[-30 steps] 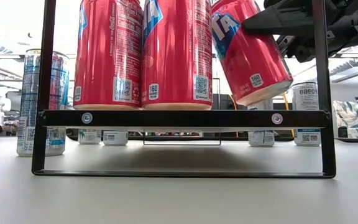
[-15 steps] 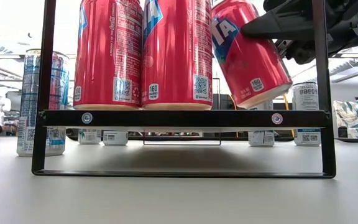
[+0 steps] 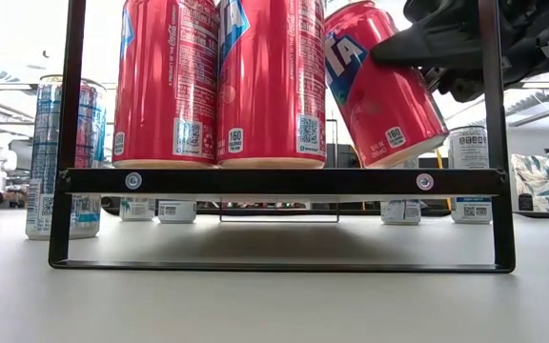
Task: Sort soda cans
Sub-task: Put the red soda can on the shelf and align it with the other red soda cans
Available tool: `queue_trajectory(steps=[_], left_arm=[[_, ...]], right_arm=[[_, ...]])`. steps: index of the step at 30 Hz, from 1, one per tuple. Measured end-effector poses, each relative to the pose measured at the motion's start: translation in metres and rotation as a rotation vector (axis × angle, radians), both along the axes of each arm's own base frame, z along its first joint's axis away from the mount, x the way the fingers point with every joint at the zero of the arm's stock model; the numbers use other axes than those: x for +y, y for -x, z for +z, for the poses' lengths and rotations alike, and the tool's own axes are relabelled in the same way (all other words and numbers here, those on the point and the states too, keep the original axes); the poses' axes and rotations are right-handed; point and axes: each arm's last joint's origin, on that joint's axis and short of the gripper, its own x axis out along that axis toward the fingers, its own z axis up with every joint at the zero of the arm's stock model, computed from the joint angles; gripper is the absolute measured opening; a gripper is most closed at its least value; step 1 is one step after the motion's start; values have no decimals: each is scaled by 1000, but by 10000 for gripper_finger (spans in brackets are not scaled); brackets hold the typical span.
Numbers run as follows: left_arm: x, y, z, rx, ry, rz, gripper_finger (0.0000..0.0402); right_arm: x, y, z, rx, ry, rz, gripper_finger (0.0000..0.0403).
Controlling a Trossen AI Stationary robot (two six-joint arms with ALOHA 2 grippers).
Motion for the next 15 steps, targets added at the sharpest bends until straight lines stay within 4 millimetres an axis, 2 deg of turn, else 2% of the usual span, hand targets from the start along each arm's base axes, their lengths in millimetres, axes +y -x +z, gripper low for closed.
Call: queue_trajectory(steps=[3, 15], left_arm=[[-1, -4, -7, 8, -14, -13, 380], [5, -5, -13, 55, 30, 27, 380]], right_arm=[[-2, -1, 0, 3, 1, -7, 283], [-3, -2, 1, -7, -3, -13, 283]])
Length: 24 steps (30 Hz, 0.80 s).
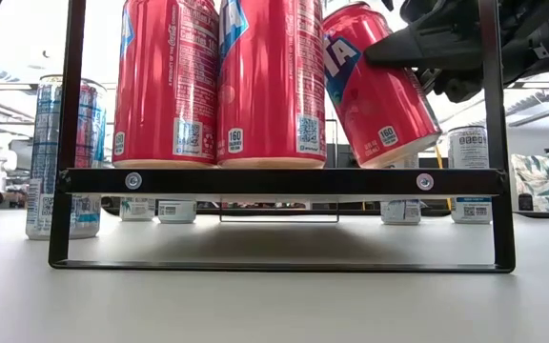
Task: Sort soda cans
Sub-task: Put the red soda can on the shelf and align it with the other red soda cans
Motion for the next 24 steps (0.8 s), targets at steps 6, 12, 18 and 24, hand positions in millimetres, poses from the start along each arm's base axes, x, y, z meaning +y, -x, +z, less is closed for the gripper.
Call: queue_trajectory(steps=[6, 12, 18, 24], left_arm=[[9, -2, 0, 8, 43, -4, 352], [14, -5, -3, 28, 101, -25, 295], [15, -6, -3, 30, 109, -27, 287], [15, -5, -3, 37, 140, -22, 286]], right_arm=[[0, 0, 0, 0, 0, 0, 283], [0, 0, 0, 3, 1, 2, 283], [0, 0, 0, 5, -20, -1, 284], [1, 0, 0, 9, -56, 5, 308]])
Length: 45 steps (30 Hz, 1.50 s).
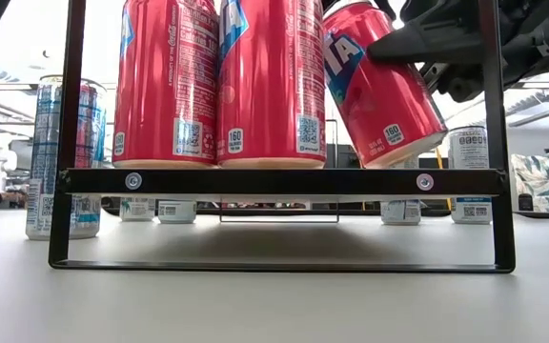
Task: Sort soda cans
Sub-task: Put the red soda can on the shelf and align it with the other red soda cans
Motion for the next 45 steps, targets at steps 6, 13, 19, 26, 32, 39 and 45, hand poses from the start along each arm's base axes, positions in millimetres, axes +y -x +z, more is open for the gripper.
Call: queue_trajectory(steps=[6, 13, 19, 26, 32, 39, 45], left_arm=[[-1, 2, -1, 26, 23, -14, 285], [0, 4, -1, 59, 30, -27, 285], [-1, 4, 1, 51, 35, -26, 285], [-3, 4, 2, 45, 19, -21, 284], [-3, 4, 2, 42, 11, -25, 284], [-3, 4, 2, 40, 8, -18, 300], [-3, 4, 6, 21, 11, -19, 327]], right_arm=[[1, 0, 2, 1, -67, 33, 337], [2, 0, 0, 28, -78, 57, 342], [1, 5, 3, 70, -66, 104, 343], [-5, 19, 13, 154, 7, 111, 336], [-6, 23, 16, 175, 36, 115, 299], [-5, 21, 9, 200, 38, 113, 223], [-5, 21, 8, 204, 41, 114, 152]])
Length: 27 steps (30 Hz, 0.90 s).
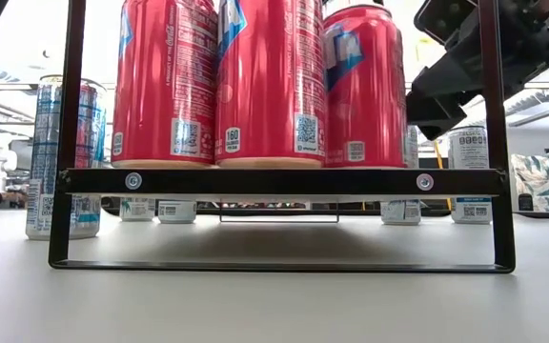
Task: Sort soda cans
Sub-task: Put the red soda can on the shelf and align it with the other red soda cans
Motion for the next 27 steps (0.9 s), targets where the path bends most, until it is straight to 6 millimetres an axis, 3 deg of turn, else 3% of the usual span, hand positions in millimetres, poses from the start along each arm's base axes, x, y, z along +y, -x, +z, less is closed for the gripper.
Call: queue_trajectory(steps=[8, 13, 17, 23, 27], left_arm=[[1, -3, 2, -33, 3, -2, 336], [3, -4, 11, -60, -4, -18, 336], [6, -3, 31, -90, -7, -6, 336], [14, 6, 72, -142, -74, 56, 336], [2, 16, 104, -237, -120, 67, 336]], right_arm=[[0, 1, -2, 26, -3, 5, 101], [0, 9, 4, 106, -145, 49, 89], [-3, 16, 18, 97, -245, 35, 80], [-17, 23, 34, 89, -196, -76, 64], [-24, 21, 52, 141, -185, -133, 50]])
